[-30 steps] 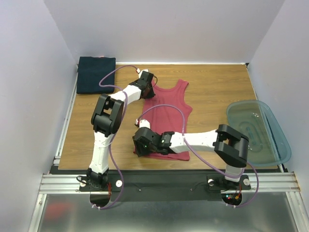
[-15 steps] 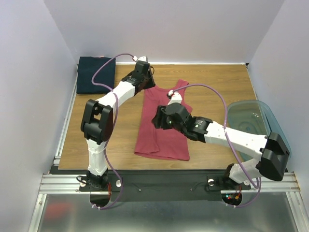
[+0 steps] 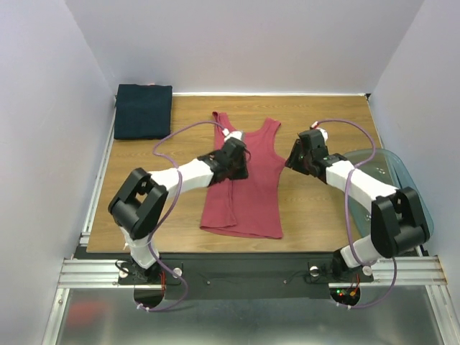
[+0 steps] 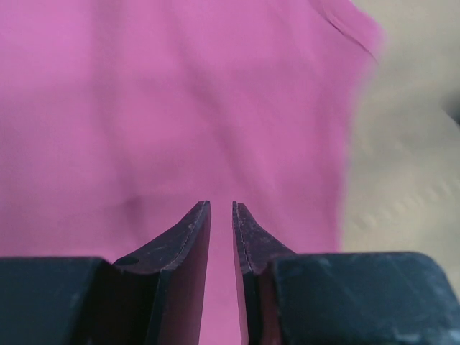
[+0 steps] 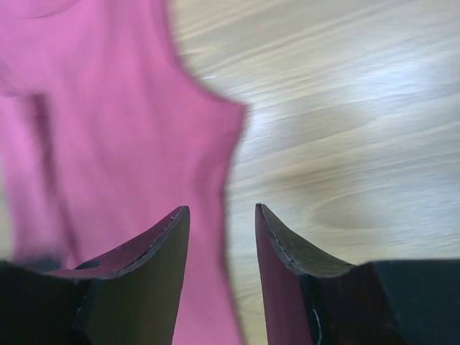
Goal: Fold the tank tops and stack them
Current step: Fold the tank top
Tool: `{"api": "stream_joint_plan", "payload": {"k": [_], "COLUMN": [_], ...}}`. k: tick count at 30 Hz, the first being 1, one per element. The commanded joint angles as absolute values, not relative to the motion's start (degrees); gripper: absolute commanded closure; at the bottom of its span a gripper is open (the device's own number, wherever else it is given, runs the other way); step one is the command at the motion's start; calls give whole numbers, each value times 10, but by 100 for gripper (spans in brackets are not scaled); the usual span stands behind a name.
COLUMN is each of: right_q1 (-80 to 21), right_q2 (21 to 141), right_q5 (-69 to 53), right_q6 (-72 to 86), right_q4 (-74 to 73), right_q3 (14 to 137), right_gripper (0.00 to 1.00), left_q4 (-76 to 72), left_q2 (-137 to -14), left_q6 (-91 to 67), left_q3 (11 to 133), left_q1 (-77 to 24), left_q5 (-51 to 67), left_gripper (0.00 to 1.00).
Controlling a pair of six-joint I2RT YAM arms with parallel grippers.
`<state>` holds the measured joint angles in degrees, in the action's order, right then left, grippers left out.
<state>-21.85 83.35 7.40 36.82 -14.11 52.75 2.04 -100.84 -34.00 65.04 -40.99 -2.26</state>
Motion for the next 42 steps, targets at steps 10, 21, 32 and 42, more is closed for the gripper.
{"api": "stream_joint_plan", "payload": {"k": [10, 21, 32, 42], "right_q1": [-152, -146, -145, -145], "right_q2": [946, 968, 1004, 1031], "right_q5": [3, 3, 10, 17], "right_q6": [337, 361, 367, 367], "right_q4": [-83, -30, -12, -5], "right_q3": [560, 559, 577, 578], "right_gripper": [57, 58, 58, 74], "left_q4": [-11, -1, 66, 93], "left_q2": [-919, -975, -1024, -1060], "left_q6": [-421, -456, -460, -455], "left_q3": [586, 599, 656, 686], "left_q1": [-630, -728, -771, -778], "left_q5": [-98, -120, -146, -161], "left_gripper": [65, 59, 59, 59]}}
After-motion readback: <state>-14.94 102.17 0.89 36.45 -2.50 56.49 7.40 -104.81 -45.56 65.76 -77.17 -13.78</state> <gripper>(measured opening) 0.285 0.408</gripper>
